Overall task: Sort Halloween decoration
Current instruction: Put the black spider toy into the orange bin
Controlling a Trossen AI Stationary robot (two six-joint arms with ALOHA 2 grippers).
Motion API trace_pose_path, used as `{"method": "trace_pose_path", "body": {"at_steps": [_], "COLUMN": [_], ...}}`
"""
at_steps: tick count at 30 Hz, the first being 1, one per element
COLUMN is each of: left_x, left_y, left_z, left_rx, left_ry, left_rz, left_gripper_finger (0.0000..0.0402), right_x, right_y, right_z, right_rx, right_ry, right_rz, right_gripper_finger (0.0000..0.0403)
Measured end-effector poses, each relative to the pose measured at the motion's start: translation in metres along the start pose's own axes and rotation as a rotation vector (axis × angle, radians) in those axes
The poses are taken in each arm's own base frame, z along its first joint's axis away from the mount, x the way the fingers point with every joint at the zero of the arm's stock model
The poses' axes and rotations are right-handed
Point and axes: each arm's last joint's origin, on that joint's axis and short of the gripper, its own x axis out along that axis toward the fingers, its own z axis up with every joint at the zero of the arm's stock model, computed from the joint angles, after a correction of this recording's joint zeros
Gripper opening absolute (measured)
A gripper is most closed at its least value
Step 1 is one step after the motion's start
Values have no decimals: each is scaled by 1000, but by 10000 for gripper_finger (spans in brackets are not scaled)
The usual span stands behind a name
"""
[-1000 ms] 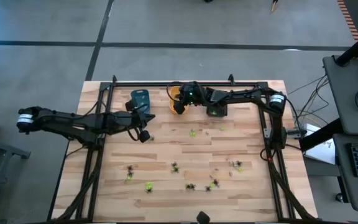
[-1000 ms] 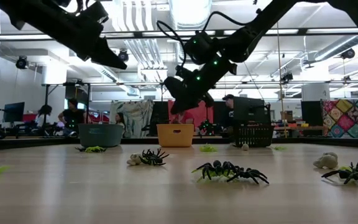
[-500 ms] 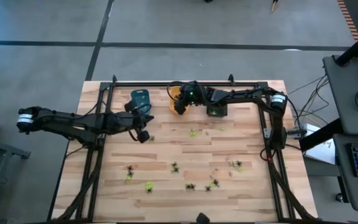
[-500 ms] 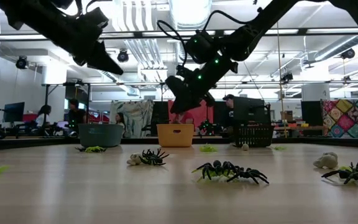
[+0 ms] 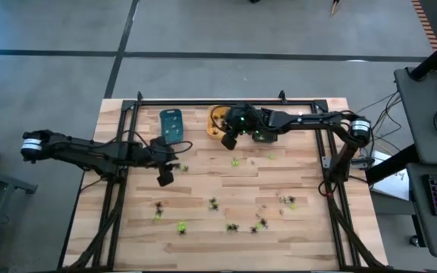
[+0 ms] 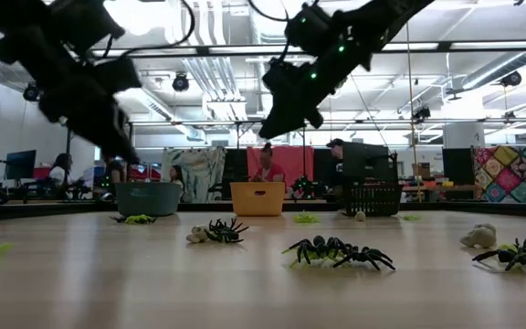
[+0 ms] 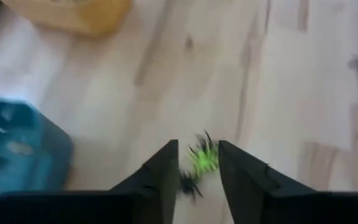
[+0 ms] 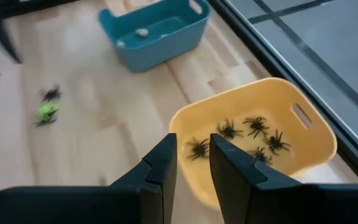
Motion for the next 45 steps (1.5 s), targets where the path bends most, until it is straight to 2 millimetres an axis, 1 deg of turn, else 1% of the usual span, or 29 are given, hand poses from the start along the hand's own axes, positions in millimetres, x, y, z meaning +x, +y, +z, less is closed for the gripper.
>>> {"method": "trace_pose_path", "body": {"at_steps": [4, 7, 13, 17, 20, 26, 37, 40, 45], "left_x": [7, 10, 16, 23, 27, 33, 52, 55, 57], "left_y": [-1, -1, -2, -2, -2, -3, -7, -8, -9], "left_z": [-18, -27, -32, -37, -37, -38, -37, -35, -35], "left_rx": [-18, -9, -14, -17, -11, 4, 22, 24, 25], "left_ry": [54, 78, 50, 39, 42, 68, 162, 178, 185], "left_rz": [0, 0, 0, 2, 25, 45, 102, 107, 104], "left_gripper_finger": [134, 146, 148, 149, 149, 149, 147, 135, 95], "right_x": [-19, -32, -51, -59, -64, -65, -63, -63, -63], "right_y": [9, 13, 13, 12, 11, 11, 12, 12, 12], "right_z": [-8, -15, -30, -39, -42, -47, -50, -50, -50], "right_rx": [-17, -10, 31, 52, 62, 72, 70, 69, 68], "right_ry": [-9, -18, -65, -89, -97, -96, -94, -94, -91], "right_rz": [23, 35, 49, 52, 53, 56, 59, 59, 58], "right_gripper_finger": [83, 87, 87, 84, 86, 90, 91, 91, 91]}}
